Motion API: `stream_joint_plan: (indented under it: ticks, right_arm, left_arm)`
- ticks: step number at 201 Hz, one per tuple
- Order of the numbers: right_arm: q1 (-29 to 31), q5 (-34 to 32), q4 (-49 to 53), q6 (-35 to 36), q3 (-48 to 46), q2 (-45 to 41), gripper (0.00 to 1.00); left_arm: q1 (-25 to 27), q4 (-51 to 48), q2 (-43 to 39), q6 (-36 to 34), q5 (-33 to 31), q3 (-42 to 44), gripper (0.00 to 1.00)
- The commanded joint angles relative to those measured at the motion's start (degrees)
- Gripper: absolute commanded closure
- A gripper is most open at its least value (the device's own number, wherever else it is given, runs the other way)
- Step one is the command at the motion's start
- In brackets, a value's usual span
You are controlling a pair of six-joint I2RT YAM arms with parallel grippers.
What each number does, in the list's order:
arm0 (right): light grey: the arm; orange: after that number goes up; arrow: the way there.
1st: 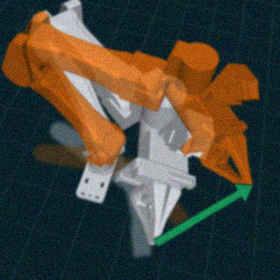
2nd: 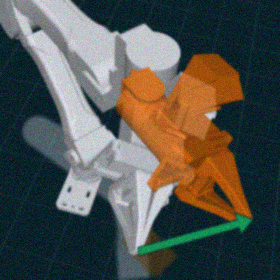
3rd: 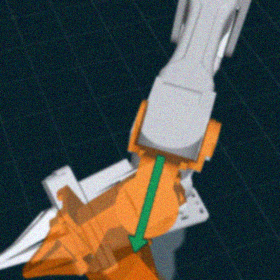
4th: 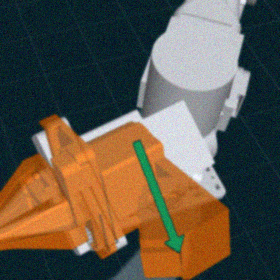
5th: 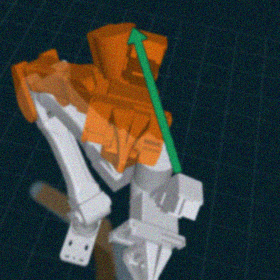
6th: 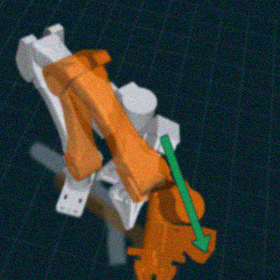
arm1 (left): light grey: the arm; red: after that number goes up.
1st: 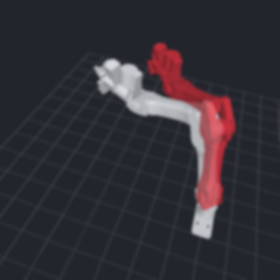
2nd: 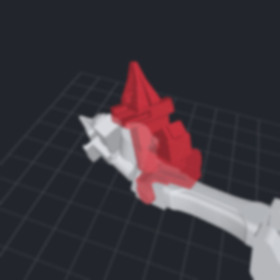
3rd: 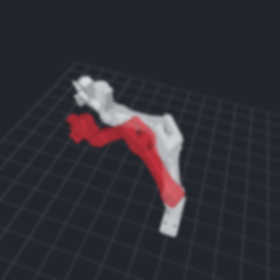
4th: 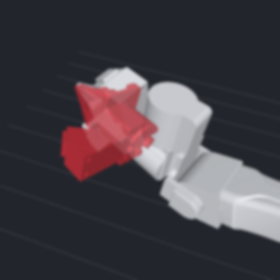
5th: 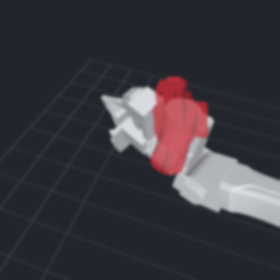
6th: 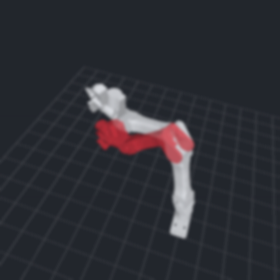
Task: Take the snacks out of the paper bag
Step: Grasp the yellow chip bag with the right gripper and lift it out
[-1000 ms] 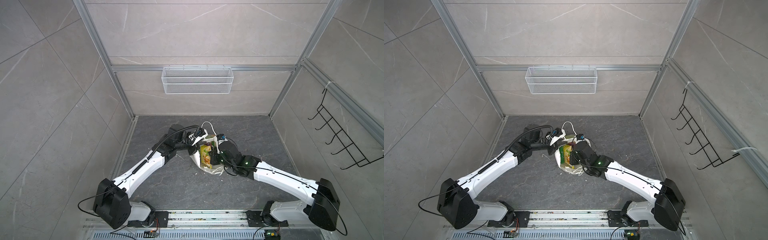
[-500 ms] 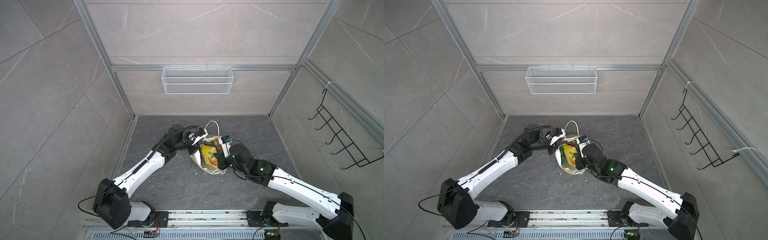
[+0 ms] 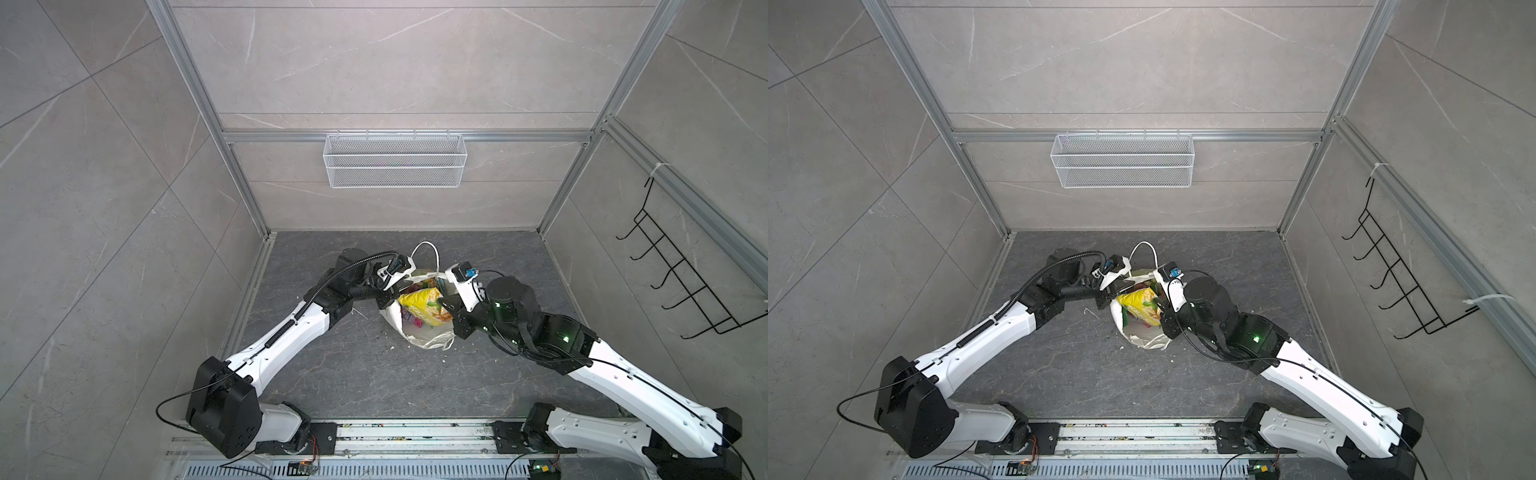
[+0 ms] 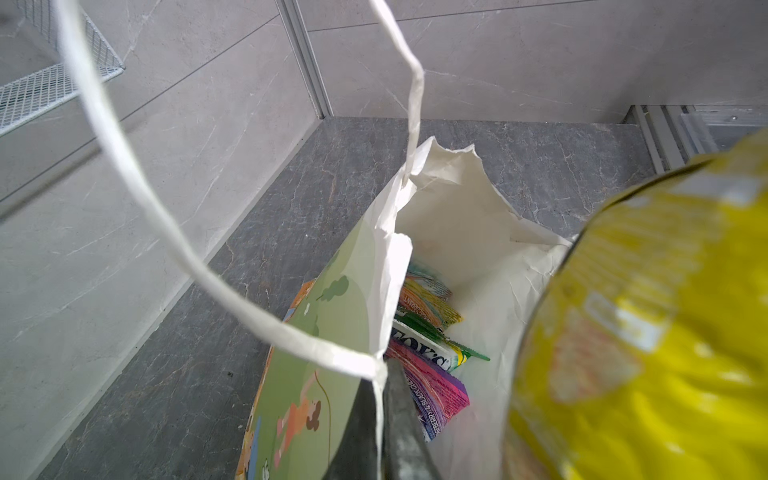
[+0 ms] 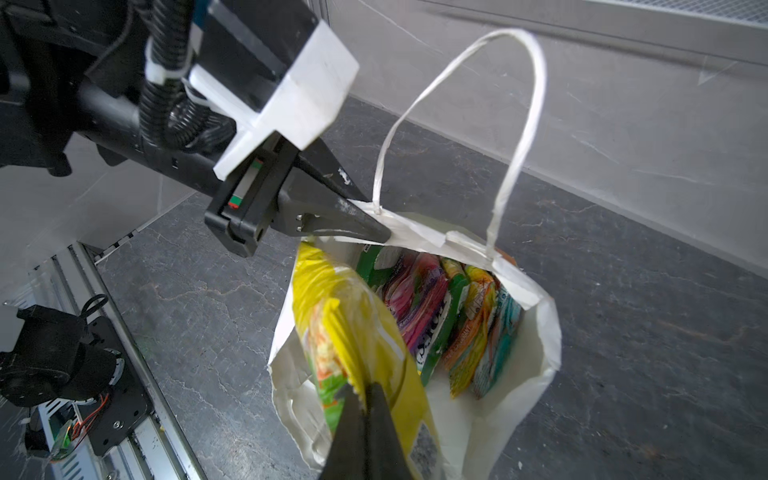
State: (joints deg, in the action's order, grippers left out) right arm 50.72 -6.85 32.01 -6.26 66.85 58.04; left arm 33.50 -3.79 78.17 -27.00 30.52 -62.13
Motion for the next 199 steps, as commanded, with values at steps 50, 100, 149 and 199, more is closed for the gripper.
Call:
stream_joint_plan:
  ticks: [50,100,149,199]
  right_arm:
    - [-1.1,-8.6,6.7,1.8,4.6,-8.0,1.00]
    - [-3.8,-18.6,9.7,-2.1,6.7,-10.9,1.00]
    - [-5.1,-26.7,11.3,-3.6,8.4,-14.6,1.00]
    - [-18.1,-19.2,10.4,-8.3,5.2,-8.2,1.00]
  left_arm:
    - [0.4,3.2,-0.5,0.5,2.3,-1.0,1.00]
    - [0.3,3.2,-0.1,0.4,2.2,-1.2,1.00]
    - [0.4,3.1,-0.4,0.2,2.6,-1.2,1.00]
    - [0.4,3.7,-0.5,-0.2,4.0,-0.5,1.00]
